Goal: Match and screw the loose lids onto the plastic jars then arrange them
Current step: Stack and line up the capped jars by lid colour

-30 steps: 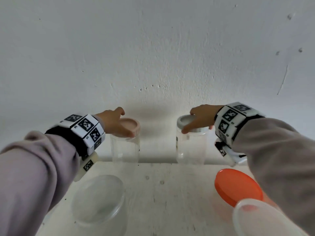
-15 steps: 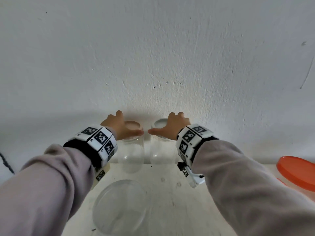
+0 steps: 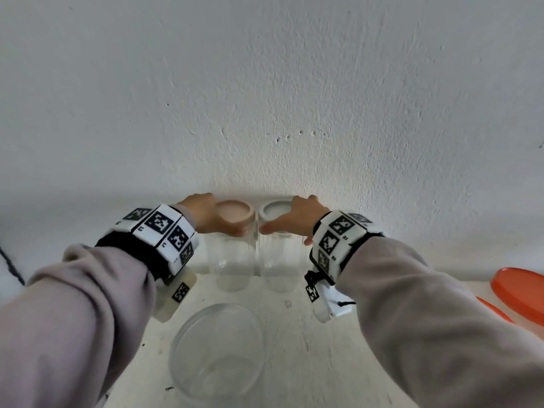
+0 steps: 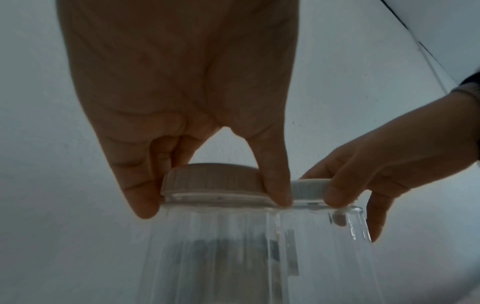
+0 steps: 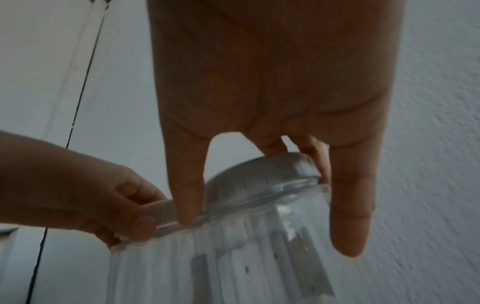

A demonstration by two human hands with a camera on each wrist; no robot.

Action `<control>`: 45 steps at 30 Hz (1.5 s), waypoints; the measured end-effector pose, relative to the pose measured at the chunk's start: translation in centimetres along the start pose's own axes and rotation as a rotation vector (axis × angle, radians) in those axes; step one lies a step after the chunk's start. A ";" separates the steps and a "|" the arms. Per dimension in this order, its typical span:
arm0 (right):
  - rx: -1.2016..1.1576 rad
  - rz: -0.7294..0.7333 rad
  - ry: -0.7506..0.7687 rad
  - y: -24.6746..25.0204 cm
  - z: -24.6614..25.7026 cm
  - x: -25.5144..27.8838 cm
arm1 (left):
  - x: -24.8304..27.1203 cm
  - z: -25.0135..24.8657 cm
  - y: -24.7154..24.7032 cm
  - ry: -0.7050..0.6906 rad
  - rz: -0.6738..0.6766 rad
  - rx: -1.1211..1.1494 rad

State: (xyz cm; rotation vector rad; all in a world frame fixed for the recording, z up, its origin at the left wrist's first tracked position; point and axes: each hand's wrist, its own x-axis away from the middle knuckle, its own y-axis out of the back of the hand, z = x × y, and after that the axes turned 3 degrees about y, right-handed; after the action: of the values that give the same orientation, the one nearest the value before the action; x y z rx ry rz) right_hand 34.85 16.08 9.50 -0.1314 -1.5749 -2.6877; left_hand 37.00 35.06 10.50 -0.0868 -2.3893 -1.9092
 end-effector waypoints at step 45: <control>0.655 0.438 -0.087 7.9 -15.5 24.1 | 15.0 -0.8 -3.1 -0.435 0.344 -0.369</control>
State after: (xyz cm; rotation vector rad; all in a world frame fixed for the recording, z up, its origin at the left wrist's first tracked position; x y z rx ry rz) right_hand 10.39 -0.73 10.89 -0.5048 -2.0620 -1.7731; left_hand 21.76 33.53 9.16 -0.9560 -2.0098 -2.2951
